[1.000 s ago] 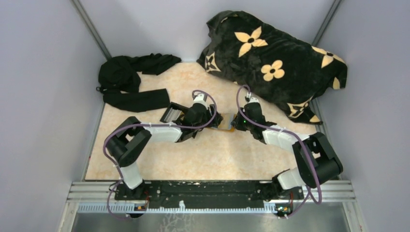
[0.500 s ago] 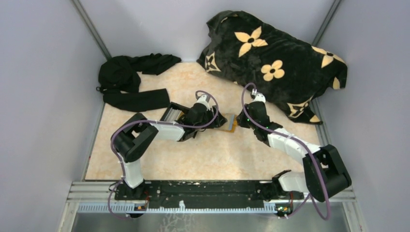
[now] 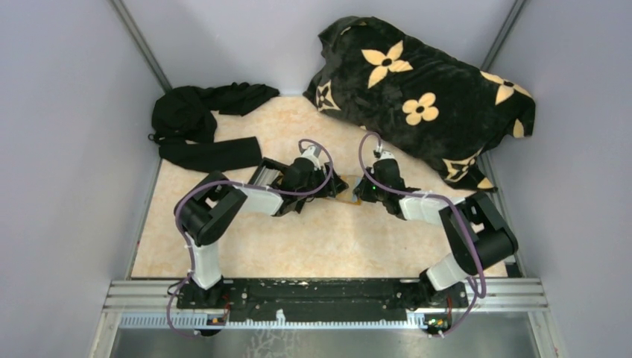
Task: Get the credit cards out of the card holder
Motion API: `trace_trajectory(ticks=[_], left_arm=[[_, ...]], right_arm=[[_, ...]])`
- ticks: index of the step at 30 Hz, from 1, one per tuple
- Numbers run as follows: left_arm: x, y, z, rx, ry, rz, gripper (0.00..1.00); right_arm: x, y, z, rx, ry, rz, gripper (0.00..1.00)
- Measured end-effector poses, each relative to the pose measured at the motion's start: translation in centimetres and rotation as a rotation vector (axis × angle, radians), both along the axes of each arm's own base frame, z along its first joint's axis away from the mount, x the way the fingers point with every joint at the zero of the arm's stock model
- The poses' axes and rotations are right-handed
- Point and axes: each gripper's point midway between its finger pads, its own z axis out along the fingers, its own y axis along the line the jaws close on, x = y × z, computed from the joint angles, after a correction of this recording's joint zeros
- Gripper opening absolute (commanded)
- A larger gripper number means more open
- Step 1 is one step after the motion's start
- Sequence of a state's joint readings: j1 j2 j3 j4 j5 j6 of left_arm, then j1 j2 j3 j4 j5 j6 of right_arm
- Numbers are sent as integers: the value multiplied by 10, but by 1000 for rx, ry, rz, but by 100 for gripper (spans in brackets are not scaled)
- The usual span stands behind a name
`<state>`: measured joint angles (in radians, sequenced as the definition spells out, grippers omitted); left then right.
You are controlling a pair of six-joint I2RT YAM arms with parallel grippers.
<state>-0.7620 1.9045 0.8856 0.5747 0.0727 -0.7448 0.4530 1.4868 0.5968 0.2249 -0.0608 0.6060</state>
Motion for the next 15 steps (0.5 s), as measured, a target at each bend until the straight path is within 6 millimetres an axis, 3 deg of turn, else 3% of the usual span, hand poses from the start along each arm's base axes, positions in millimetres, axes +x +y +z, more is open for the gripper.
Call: trace_trajectory(ticks=[4,11,13,15], left_arm=[[-1,-4,-1,-17,-1,-17,68],[0,-7,-2,-44,4,-36,67],[0,-8,-2,-60,12,-47,58],[-1,-9,-5,-70,24,-57,43]], right_arm=[[-2,4,-13,9,32,12,0],[-5,3,-17,23,30,4,0],[-5,3,-16,26,27,3,0],[-4,3,-16,26,26,1,0]])
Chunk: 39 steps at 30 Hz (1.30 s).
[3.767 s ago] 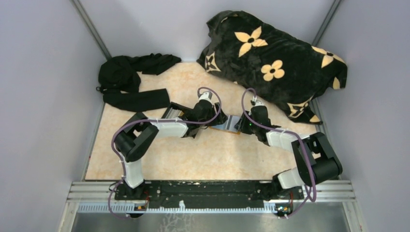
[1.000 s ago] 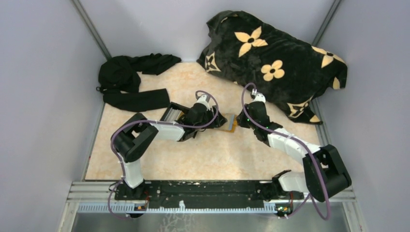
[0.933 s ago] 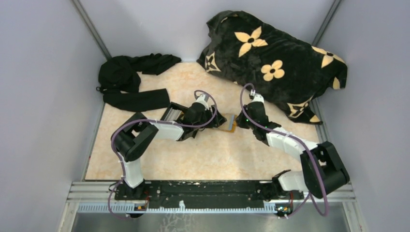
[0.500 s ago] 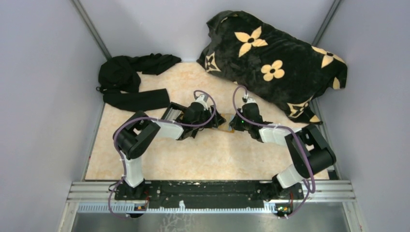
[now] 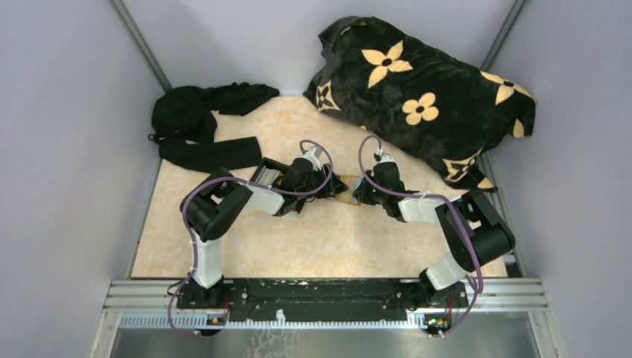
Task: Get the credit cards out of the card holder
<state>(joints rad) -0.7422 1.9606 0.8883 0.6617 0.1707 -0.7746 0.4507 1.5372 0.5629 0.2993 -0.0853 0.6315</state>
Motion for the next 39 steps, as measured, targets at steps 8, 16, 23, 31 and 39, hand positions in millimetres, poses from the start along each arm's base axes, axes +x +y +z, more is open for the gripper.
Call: trace_trajectory(ticks=[8,16,23,31,39], left_arm=[[-2,4,-12,-8,38,-8,14],[-1,6,-7,-40,44,7,0],[-3,12,-2,-76,43,25,0],[-2,23,18,-78,-11,48,0],[7,31,59,-70,-142,65,0]], right_arm=[[1,0,-1,3,0,1,0],[3,3,-2,14,-5,9,0],[5,6,-2,32,-9,12,0],[5,6,-2,34,-10,13,0],[6,6,-2,37,-13,13,0]])
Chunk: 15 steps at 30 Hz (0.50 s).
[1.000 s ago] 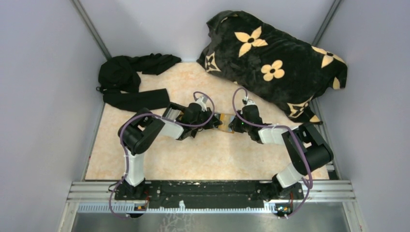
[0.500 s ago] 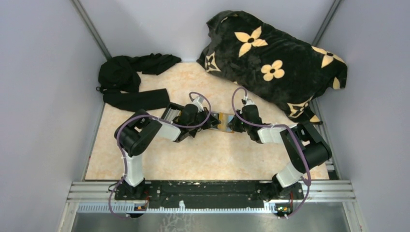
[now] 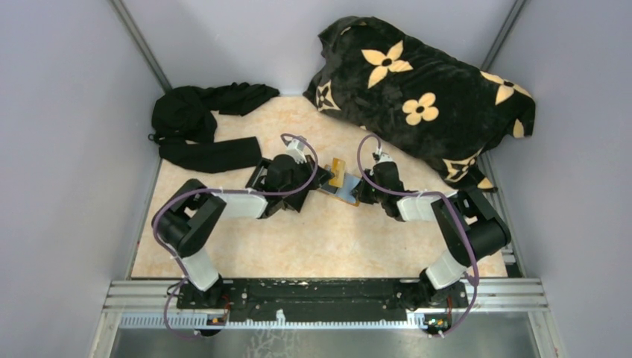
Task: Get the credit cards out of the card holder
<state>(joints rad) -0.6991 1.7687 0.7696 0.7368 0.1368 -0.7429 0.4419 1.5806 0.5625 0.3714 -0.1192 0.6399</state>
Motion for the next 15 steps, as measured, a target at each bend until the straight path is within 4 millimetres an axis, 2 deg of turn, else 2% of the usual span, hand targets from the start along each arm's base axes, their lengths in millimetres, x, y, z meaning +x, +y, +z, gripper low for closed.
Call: trace_trajectory(ticks=[7,15], left_arm=[[-1,13,31,79,-104,-3,0],[0,40,86,270,-225,14,0]], right_arm=[[0,0,0,2,-2,2,0],[4,7,-1,24,-8,25,0]])
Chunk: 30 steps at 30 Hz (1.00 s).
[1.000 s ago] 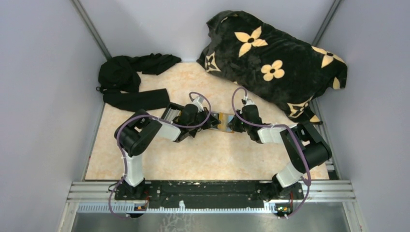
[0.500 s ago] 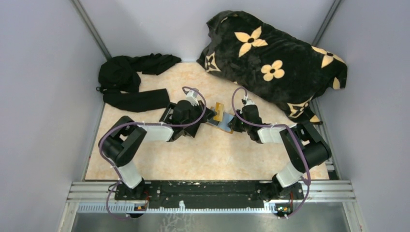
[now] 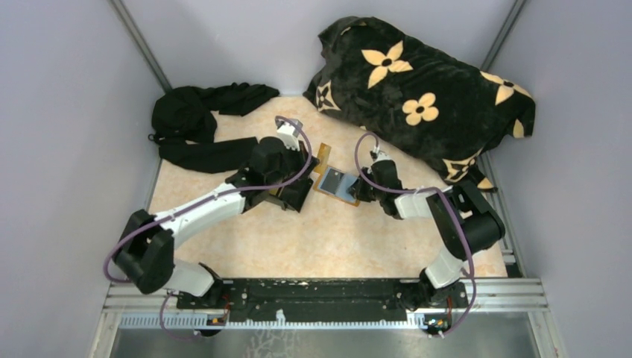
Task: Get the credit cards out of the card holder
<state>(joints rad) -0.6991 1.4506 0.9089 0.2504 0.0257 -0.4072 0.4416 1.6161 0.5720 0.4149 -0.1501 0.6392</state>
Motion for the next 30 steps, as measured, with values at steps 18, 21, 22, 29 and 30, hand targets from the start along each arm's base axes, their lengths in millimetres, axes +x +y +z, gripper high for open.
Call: trace_trajectory(ticks=[18,21,22,29,30], left_arm=[[-18,85,17,283,66,61,0],[-17,93,11,307,78,69,0],[-17,97,7,319,87,71,0],[-14,116,-18,363,149,65,0],[-13,117,-21,365,155,64,0]], right_arm=[[22,27,-1,56,1,84,0],[22,27,-1,56,1,84,0],[22,27,-1,56,1,84,0],[22,26,-1,55,2,82,0],[22,26,-1,55,2,82,0]])
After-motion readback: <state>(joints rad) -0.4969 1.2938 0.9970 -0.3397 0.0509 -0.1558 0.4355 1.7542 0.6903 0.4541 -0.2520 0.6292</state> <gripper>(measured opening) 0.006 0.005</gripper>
